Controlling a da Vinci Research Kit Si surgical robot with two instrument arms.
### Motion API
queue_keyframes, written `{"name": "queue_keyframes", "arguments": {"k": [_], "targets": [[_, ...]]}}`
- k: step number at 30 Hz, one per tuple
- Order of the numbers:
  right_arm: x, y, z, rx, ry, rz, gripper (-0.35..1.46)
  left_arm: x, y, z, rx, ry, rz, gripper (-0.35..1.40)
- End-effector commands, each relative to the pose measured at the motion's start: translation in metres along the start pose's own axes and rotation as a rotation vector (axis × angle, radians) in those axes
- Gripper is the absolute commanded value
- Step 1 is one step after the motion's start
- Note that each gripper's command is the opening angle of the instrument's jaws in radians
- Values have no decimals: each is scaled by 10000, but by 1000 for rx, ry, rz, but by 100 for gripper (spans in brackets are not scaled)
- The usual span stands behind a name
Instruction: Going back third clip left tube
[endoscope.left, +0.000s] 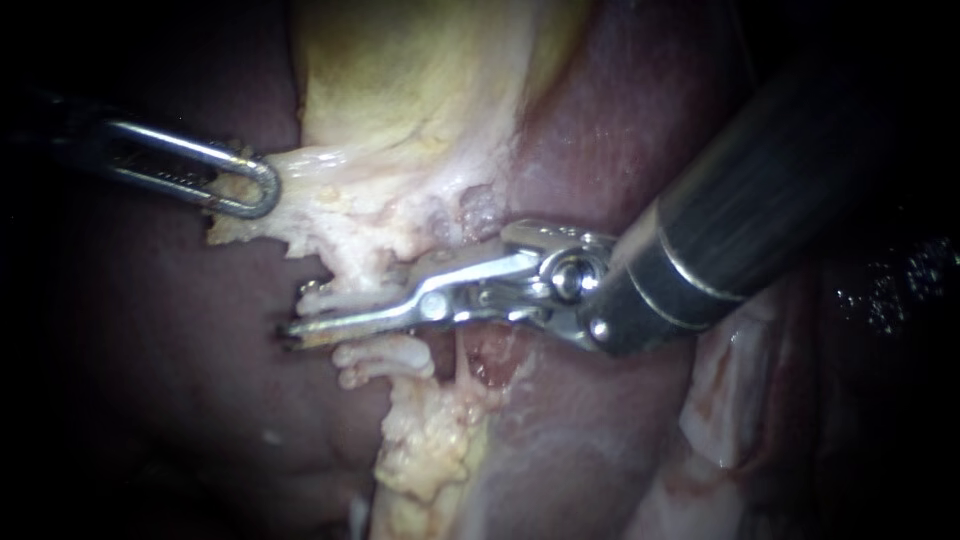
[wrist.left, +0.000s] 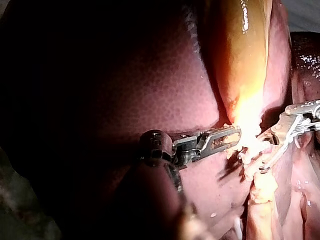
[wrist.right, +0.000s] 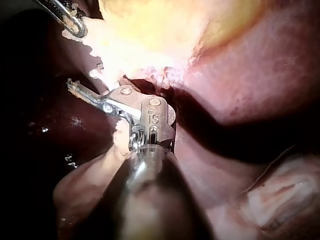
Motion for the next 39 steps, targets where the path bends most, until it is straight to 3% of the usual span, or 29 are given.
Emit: {"name": "queue_keyframes", "arguments": {"k": [1,7,14,20,31,39], "targets": [[-2,5,0,-6,1,-17,48,0,0,0,0,0,0,-35],[-9,32,-10,-57,21,-87,49,-1,0,0,0,0,0,-35],[-12,41,-30,-74,25,-123,49,-1,0,0,1,0,0,-35],[-16,35,-38,-87,22,-194,50,-1,0,0,0,0,0,-35],[-32,3,-69,-188,26,-414,50,-1,0,-1,0,0,0,-35],[-43,-10,-101,-177,0,-545,50,-1,1,-1,0,0,0,-35]]}}
